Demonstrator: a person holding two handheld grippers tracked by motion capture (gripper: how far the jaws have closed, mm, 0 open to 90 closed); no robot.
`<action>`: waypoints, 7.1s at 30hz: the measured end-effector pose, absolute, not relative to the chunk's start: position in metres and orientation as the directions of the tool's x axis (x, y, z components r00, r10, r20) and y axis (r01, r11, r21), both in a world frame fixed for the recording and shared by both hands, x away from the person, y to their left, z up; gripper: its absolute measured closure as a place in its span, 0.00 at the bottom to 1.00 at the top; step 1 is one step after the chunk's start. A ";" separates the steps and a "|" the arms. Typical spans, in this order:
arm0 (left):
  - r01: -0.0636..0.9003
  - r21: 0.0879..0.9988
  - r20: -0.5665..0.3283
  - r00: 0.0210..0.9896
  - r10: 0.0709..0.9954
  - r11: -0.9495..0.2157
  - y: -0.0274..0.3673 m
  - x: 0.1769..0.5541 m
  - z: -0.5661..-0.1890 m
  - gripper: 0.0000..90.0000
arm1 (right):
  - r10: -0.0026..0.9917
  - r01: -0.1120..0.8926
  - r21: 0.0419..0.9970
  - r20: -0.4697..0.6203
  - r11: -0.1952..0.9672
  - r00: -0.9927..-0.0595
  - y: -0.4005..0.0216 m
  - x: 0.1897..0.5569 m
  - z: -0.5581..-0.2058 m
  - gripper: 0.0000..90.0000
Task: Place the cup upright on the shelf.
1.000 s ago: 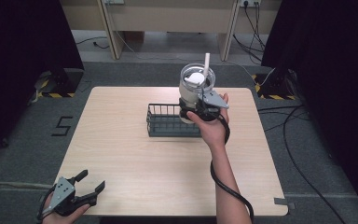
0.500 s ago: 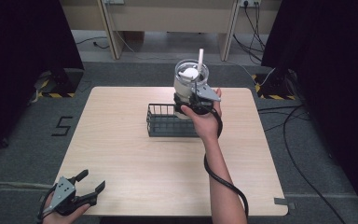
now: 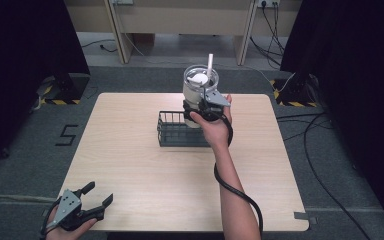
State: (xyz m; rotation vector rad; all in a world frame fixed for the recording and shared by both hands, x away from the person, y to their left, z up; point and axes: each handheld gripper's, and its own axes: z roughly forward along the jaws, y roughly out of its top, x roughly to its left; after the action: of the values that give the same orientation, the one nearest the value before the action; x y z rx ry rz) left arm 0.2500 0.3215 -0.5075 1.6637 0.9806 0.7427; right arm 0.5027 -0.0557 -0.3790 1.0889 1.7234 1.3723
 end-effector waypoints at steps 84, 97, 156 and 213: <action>0.241 0.958 0.016 0.504 0.863 -0.158 0.321 0.251 -0.509 0.23 | 0.904 0.248 0.961 -0.002 0.120 -0.428 -0.050 0.521 -0.439 0.10; 0.239 0.958 0.018 0.507 0.862 -0.161 0.320 0.251 -0.509 0.23 | 0.899 0.246 0.961 -0.003 0.123 -0.438 -0.054 0.516 -0.442 0.01; 0.230 0.959 0.031 0.503 0.864 -0.168 0.316 0.252 -0.508 0.22 | 0.908 0.227 0.963 -0.041 0.148 -0.417 -0.099 0.438 -0.431 0.06; 0.221 0.959 0.042 0.512 0.858 -0.179 0.312 0.254 -0.507 0.22 | 0.953 0.311 0.946 0.011 0.088 -0.304 -0.202 0.340 -0.466 0.10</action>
State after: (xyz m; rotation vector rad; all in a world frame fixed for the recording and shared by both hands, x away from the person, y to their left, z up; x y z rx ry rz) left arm 0.2536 0.3124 -0.5071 1.6883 0.9245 0.7469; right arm 0.3396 -0.2018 -0.4661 1.2558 1.7047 1.2301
